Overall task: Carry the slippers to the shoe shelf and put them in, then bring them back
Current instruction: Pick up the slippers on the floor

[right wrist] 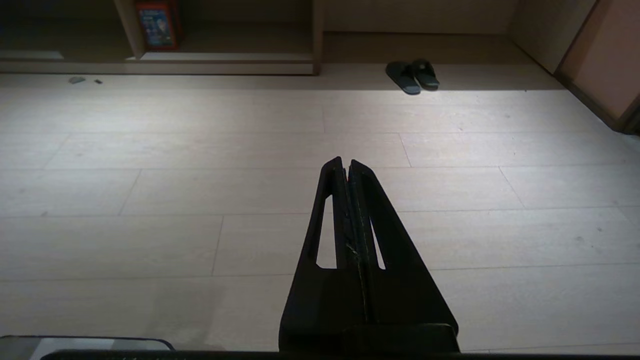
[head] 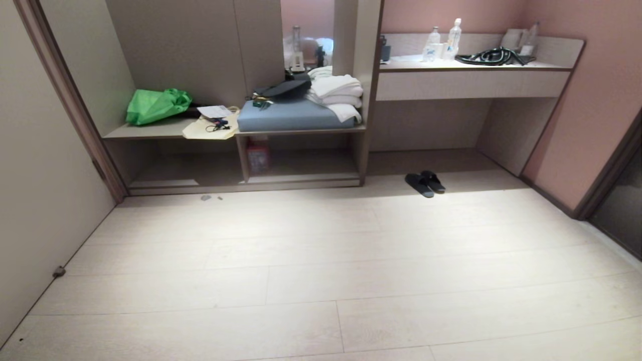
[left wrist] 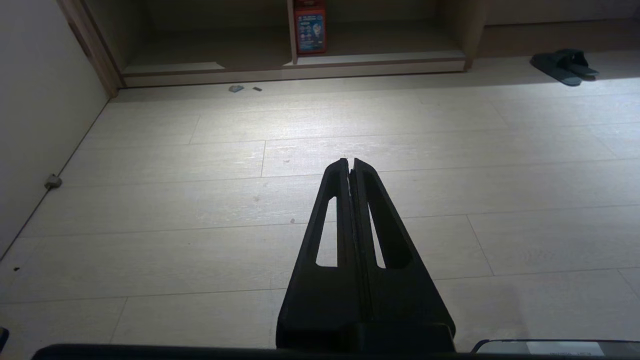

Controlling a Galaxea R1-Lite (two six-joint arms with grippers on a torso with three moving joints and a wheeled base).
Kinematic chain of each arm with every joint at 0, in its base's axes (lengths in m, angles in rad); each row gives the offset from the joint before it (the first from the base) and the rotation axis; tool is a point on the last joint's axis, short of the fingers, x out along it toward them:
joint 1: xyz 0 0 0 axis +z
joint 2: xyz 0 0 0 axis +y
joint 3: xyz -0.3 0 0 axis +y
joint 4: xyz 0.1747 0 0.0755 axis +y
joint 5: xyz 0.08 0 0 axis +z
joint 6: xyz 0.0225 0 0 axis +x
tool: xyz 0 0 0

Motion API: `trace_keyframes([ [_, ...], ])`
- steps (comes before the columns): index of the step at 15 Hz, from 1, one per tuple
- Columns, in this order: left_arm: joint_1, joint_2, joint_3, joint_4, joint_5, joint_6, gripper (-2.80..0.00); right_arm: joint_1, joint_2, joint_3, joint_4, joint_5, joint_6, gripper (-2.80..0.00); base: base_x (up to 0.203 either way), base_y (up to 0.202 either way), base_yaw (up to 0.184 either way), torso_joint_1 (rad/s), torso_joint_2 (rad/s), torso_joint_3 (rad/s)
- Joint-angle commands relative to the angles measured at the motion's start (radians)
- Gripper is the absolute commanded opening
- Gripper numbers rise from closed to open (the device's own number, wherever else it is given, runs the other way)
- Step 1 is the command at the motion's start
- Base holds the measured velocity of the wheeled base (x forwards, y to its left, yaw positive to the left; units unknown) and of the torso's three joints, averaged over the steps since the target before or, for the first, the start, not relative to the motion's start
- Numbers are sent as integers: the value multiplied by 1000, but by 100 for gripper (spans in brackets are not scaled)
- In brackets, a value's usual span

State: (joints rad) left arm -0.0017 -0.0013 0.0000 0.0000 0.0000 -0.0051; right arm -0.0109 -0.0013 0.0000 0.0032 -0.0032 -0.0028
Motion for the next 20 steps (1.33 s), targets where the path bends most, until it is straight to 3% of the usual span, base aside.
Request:
trace_keyframes([
  [1,0,1,0,0,0,0,-280,0,1,0,0,2,0,-280,0,0,0,0,0,0],
  [5,0,1,0,0,0,0,-280,0,1,0,0,0,0,-280,35,0,-1,-1,1,1],
  [20,0,1,0,-2,0,1,-280,0,1,0,0,2,1,-280,196,0,0,3,2,2],
])
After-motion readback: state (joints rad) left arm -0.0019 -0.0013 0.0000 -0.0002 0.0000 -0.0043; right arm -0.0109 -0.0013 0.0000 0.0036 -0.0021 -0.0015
